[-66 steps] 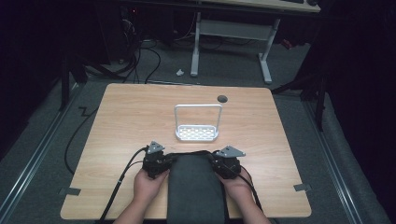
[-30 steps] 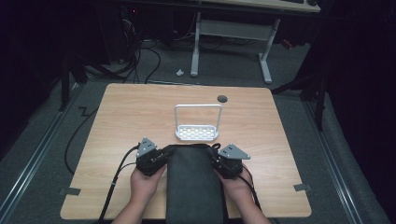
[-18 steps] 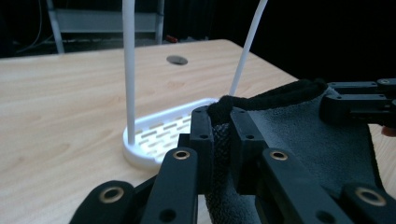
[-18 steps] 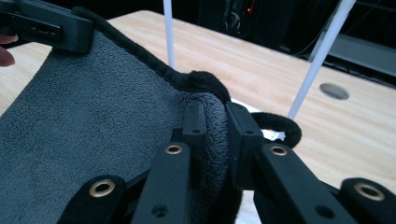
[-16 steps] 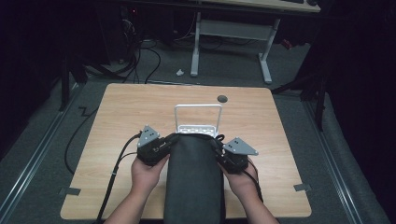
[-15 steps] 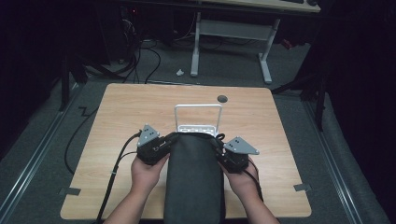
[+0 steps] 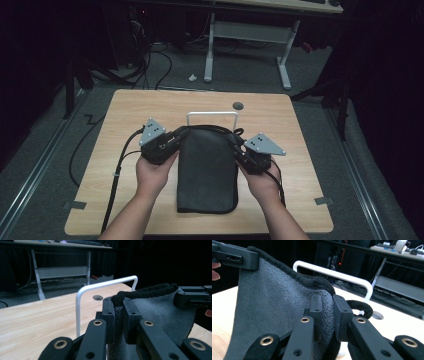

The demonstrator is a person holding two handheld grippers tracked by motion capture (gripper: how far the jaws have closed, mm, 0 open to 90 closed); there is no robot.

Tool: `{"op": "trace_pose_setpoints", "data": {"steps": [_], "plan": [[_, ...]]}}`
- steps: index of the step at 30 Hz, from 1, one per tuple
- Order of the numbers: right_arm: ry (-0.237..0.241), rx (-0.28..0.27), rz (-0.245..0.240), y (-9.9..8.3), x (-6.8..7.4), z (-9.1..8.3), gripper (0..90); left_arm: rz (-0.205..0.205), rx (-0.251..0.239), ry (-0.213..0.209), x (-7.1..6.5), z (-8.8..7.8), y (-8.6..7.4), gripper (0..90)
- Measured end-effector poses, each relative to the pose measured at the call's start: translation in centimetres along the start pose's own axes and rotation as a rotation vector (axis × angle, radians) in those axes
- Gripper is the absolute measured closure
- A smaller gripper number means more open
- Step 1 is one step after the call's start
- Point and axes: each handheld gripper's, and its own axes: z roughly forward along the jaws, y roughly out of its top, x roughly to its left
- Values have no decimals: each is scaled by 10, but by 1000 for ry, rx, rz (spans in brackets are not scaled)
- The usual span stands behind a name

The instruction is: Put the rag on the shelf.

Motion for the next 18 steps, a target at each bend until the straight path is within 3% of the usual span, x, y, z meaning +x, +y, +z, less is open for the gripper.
{"op": "trace_pose_setpoints", "data": {"steps": [18], "plan": [[-26, -92, -9, 40, -10, -8, 801, 57, -77, 8, -3, -3, 50, 818]]}}
